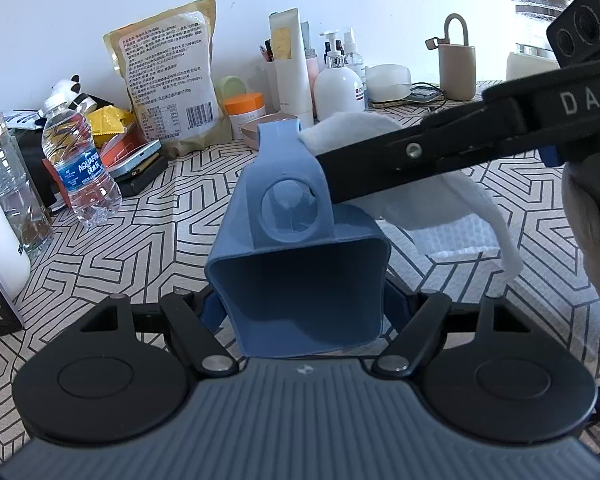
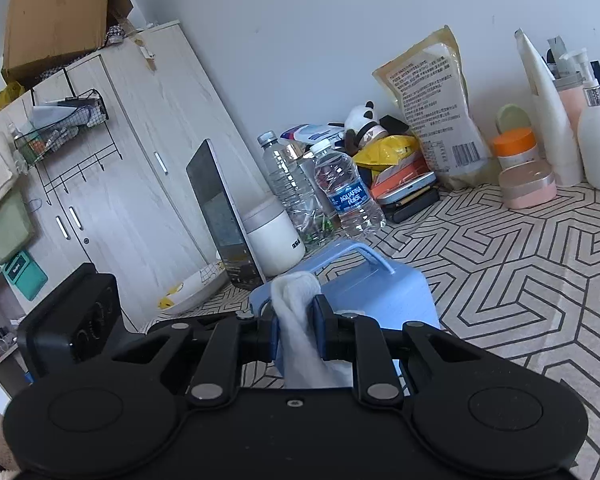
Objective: Clean container
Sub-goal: 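Keep wiping the container's handle end with the right tool's wipe, then wipe along the container's outer wall with the right tool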
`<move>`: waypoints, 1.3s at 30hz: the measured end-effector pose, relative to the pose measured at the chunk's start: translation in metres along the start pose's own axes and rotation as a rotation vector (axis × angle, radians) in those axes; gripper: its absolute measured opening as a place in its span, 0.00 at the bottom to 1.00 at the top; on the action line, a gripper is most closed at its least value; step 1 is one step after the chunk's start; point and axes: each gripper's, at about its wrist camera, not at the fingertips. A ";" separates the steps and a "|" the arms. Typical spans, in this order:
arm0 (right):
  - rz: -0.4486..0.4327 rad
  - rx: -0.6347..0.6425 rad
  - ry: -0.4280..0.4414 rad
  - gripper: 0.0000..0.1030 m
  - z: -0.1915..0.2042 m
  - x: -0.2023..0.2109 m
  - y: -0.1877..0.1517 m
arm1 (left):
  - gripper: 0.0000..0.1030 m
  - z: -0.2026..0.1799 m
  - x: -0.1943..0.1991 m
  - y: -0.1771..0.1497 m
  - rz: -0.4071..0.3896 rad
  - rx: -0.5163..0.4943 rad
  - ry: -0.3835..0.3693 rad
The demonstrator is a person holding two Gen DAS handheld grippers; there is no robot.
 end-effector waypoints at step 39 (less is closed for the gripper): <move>0.000 -0.062 -0.052 0.16 -0.009 0.008 -0.003 | 0.73 -0.002 0.001 -0.001 0.004 0.001 0.003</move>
Point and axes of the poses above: each gripper's, at about its wrist camera, not at the fingertips, and x roughly against the way its jaws point, z to its left, y to its top, and after that the axes turned 5 degrees about z, right-handed
